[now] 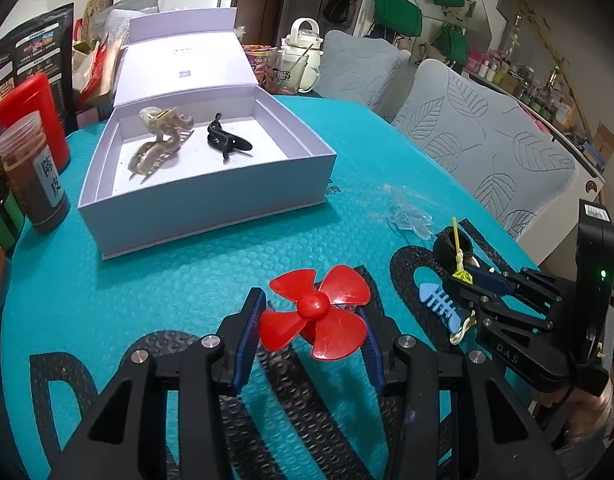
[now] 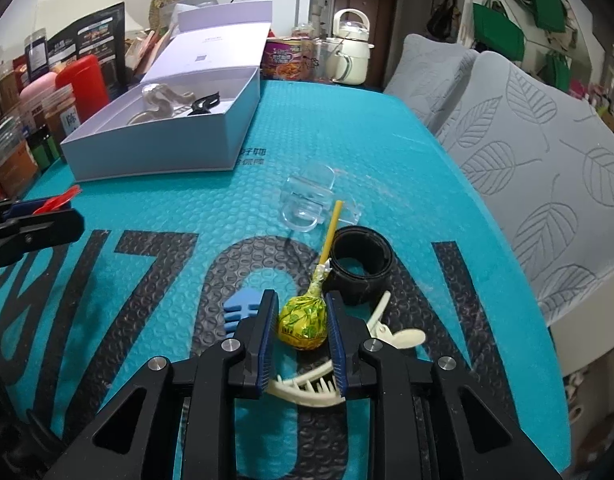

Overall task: Organize rigid objects
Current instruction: 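Grasp the yellow-green lollipop by its head with the right tool while the left tool holds the red fan, then carry the red fan and lollipop toward the white box with both tools, then open the left tool and right tool to drop fan and lollipop in the box, then withdraw both tools from the box back toward the remaining items, then grasp the cream claw clip with the right tool while the left tool grasps the blue fishbone clip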

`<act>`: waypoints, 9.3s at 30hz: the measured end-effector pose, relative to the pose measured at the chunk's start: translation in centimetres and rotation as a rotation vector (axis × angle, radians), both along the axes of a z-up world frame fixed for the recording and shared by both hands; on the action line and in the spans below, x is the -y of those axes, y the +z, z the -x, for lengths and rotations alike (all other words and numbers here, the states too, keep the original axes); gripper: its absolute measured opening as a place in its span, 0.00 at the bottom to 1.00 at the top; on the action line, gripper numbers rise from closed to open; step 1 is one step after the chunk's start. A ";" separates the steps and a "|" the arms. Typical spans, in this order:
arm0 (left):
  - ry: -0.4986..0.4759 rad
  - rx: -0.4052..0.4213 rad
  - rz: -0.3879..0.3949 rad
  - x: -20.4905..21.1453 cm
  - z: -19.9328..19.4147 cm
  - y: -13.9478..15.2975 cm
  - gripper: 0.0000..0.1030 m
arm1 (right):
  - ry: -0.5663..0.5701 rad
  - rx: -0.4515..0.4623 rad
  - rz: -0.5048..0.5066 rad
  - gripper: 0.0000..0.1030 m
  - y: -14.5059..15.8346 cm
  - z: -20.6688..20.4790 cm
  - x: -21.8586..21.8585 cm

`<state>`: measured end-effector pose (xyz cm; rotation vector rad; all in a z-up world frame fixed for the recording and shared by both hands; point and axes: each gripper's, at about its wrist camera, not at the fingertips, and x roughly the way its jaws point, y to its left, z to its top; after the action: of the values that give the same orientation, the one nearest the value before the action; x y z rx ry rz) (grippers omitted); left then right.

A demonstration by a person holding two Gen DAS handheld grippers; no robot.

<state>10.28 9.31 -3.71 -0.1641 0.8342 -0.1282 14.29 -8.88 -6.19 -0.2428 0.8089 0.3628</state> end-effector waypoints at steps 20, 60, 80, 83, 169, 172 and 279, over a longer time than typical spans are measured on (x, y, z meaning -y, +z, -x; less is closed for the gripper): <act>0.083 0.057 0.006 -3.7 2.3 1.9 0.43 | 0.070 0.027 -0.083 0.23 2.6 2.1 -2.8; 0.247 0.157 -0.071 -10.9 4.3 7.3 0.43 | 0.345 0.070 -0.175 0.23 8.1 3.1 -13.0; 0.192 0.257 -0.110 -11.6 -2.7 12.1 0.43 | 0.400 0.167 -0.199 0.23 13.6 -2.4 -16.1; 0.199 0.264 -0.107 -12.0 -4.0 12.4 0.43 | 0.395 0.188 -0.200 0.23 14.3 -3.3 -16.5; 0.157 -0.072 -0.052 -15.2 -21.0 2.9 0.44 | 0.265 -0.061 -0.121 0.25 6.2 -20.8 -20.3; 0.162 -0.100 -0.033 -15.3 -21.2 2.7 0.51 | 0.269 -0.056 -0.131 0.25 6.5 -20.7 -20.2; -0.010 0.082 -0.088 1.8 3.2 6.5 0.76 | 0.021 0.074 -0.172 0.67 8.0 6.2 0.4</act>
<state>7.03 7.52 2.79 -0.0716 0.7573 -0.1069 8.10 -9.25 1.80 -0.1035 0.6985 0.4386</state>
